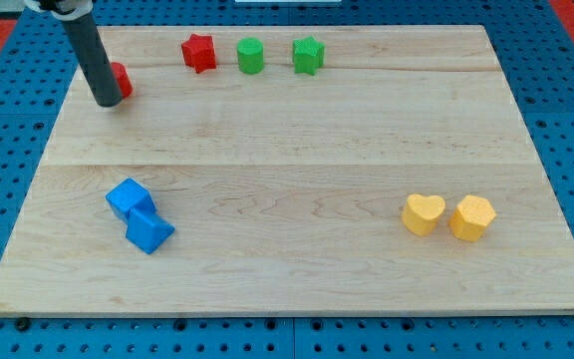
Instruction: Separate the blue cube from the blue triangle
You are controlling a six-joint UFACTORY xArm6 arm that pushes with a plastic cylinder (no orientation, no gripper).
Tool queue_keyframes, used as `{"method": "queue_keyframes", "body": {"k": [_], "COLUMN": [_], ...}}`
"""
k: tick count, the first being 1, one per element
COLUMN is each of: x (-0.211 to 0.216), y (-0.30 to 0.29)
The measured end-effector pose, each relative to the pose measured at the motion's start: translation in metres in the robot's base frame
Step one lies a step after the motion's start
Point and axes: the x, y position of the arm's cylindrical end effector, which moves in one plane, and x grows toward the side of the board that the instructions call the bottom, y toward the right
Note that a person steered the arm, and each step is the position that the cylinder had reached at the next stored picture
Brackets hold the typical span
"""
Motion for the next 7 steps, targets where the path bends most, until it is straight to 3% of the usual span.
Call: {"method": "queue_keyframes", "body": {"k": [3,4,5,6,7], "x": [-0.046,0.050,0.108,0.178,0.208], "y": [0.005,0.010,-0.022,-0.006,0.035]}}
